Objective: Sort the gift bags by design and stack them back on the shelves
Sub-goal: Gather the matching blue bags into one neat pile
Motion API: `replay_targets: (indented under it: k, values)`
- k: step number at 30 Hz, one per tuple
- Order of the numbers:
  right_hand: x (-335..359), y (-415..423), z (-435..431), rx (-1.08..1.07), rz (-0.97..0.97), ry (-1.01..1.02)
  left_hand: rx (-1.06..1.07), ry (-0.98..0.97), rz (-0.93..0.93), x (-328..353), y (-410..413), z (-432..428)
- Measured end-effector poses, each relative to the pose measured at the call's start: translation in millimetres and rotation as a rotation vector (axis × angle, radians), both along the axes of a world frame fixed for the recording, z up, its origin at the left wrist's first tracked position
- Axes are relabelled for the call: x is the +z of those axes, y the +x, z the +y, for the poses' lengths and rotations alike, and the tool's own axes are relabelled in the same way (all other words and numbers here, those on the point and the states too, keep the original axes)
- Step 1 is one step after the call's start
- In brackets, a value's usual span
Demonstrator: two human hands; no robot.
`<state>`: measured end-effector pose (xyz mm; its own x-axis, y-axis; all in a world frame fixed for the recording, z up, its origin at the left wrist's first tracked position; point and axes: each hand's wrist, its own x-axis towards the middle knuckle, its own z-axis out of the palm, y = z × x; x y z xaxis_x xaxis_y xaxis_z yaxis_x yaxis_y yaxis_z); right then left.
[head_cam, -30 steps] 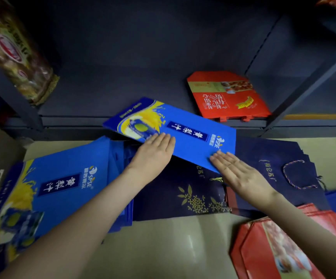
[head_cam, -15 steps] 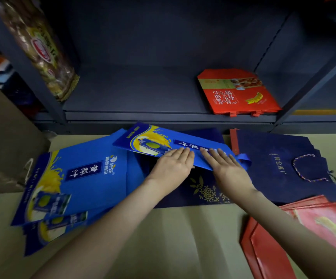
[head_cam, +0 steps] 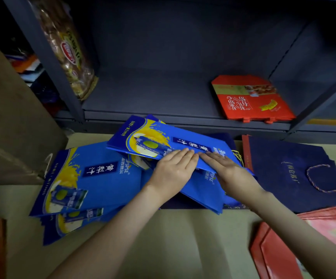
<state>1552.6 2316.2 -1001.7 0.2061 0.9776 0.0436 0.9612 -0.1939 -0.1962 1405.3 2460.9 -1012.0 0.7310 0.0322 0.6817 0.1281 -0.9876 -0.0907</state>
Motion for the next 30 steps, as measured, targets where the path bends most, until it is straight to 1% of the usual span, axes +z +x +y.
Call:
replay_targets:
  k: [3,6,9,12,14,17,19,21,23,25,26,28,30]
  values:
    - [6.6,-8.2,7.6,-0.081,-0.181,0.132,0.02,-0.013,-0.047,14.5,-1.2,4.0]
    - [24.5,-15.7,19.9,-0.016,-0.315,0.293,0.053,-0.011,-0.114,28.1,-12.2,12.1]
    - [31.6,-23.9,41.9,0.05,-0.332,0.321,0.131,-0.04,-0.129,26.6,-38.4,26.0]
    - [23.9,-41.1,59.7,0.122,-0.361,0.324,0.273,-0.085,-0.051,5.6,-78.9,47.3]
    - [10.4,-57.0,62.3,0.119,-0.332,0.307,0.365,-0.125,0.031,-17.9,-112.1,58.6]
    - [-22.4,-80.7,59.8,0.046,-0.21,0.221,0.463,-0.234,0.176,-45.5,-153.4,62.2]
    - [-43.3,-86.8,58.7,-0.08,-0.119,0.084,0.536,-0.313,0.244,-51.0,-167.0,61.6]
    - [-55.7,-81.6,57.5,-0.154,-0.056,-0.048,0.563,-0.442,0.293,-50.9,-172.1,63.6]
    - [-59.4,-68.5,54.3,-0.124,-0.032,-0.148,0.544,-0.577,0.37,-48.3,-173.4,66.1]
    - [-53.7,-58.8,48.8,-0.07,-0.058,-0.277,0.522,-0.626,0.383,-46.6,-172.8,66.2]
    - [-49.5,-54.9,45.9,-0.063,-0.079,-0.304,0.53,-0.649,0.381,-44.9,-171.4,65.2]
    - [-46.1,-46.7,40.2,-0.08,-0.127,-0.273,0.573,-0.663,0.4,-42.6,-162.8,66.6]
    - [-46.1,-36.7,33.7,-0.127,-0.143,-0.253,0.63,-0.633,0.444,-38.8,-146.4,69.9]
